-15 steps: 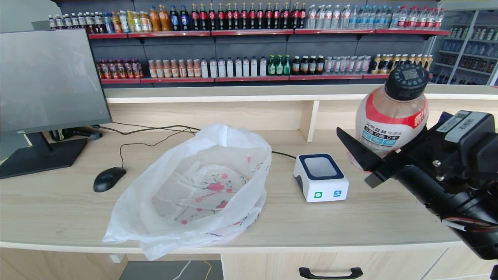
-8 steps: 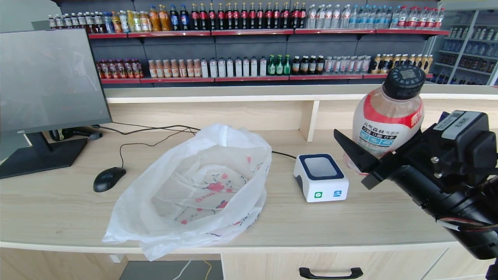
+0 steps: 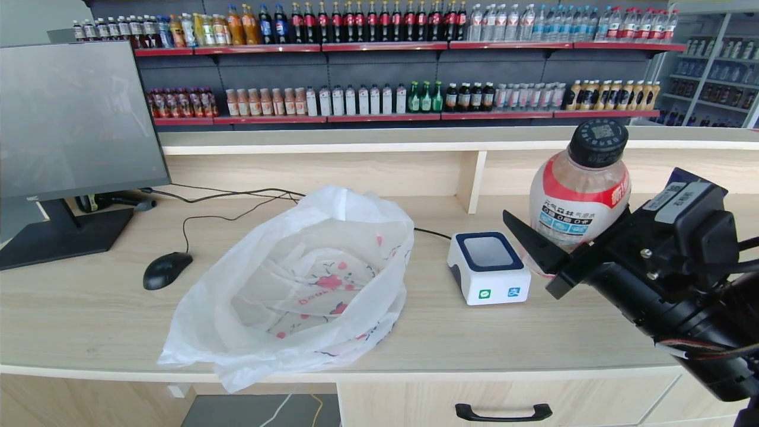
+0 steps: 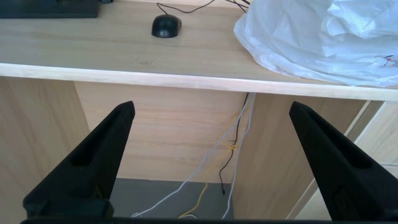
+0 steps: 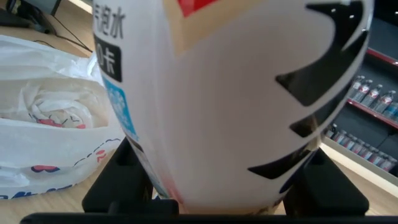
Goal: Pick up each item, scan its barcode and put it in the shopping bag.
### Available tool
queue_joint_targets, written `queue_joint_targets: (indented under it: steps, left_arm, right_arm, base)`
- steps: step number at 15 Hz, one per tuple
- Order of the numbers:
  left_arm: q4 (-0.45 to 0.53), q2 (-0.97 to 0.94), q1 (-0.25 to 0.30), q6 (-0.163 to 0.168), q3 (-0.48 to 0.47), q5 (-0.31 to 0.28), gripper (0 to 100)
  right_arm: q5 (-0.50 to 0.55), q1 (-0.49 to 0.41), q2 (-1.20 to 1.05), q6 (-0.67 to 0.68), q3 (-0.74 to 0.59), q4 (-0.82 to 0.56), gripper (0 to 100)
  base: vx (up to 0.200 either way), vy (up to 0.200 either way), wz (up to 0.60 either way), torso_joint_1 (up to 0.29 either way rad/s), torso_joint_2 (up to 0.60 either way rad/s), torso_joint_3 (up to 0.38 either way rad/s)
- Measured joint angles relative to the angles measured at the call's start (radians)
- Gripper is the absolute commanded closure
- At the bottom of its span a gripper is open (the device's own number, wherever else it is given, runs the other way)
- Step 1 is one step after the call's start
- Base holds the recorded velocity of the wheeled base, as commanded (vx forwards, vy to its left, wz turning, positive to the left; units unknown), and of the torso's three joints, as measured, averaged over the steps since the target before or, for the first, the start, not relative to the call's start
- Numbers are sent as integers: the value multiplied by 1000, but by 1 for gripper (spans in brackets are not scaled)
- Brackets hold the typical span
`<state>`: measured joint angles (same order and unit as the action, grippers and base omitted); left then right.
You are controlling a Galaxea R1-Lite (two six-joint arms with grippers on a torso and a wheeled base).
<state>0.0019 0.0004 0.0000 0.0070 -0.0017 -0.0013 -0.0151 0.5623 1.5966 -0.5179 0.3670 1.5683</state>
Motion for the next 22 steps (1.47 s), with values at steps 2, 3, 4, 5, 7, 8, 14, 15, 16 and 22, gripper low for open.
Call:
queue_joint_targets:
  steps: [2, 3, 4, 5, 7, 8, 14, 15, 16, 22]
  left_arm:
    - [-1, 0, 0, 0, 0, 0, 0]
    - [-1, 0, 0, -2, 0, 0, 0]
    - [0, 0, 0, -5, 0, 1, 0]
    - [0, 0, 0, -7, 0, 1, 0]
    - [0, 0, 0, -8, 0, 1, 0]
    - [-1, 0, 2, -8, 0, 0, 0]
    - [0, 0, 0, -7, 0, 1, 0]
    - [0, 0, 0, -6, 0, 1, 0]
    - [0, 0, -1, -6, 0, 2, 0]
    - [0, 0, 0, -5, 0, 1, 0]
  right_arm:
    - [-1, 0, 3, 1, -1, 2, 100]
    - [-2, 2, 3, 1, -2, 6, 100]
    - [-1, 1, 1, 2, -2, 6, 100]
    - [0, -1, 2, 2, -2, -1, 100]
    - [0, 0, 3, 2, -5, 1, 100]
    - [0, 1, 1, 2, -6, 8, 100]
    - [-1, 0, -3, 1, -23, 1, 100]
    - [-1, 0, -3, 0, -23, 1, 100]
    - [-2, 1, -3, 0, -22, 2, 100]
    - [-3, 1, -5, 0, -23, 5, 100]
  base:
    - [0, 0, 0, 0, 0, 0]
    - [0, 0, 0, 0, 0, 0]
    - [0, 0, 0, 0, 0, 0]
    - [0, 200, 0, 27, 2, 2]
    - [0, 200, 0, -3, 3, 5]
    - [0, 200, 0, 2, 2, -2]
    - [0, 167, 0, 7, 7, 0]
    - [0, 0, 0, 0, 0, 0]
    - [0, 0, 0, 0, 0, 0]
    - [167, 0, 0, -1, -3, 6]
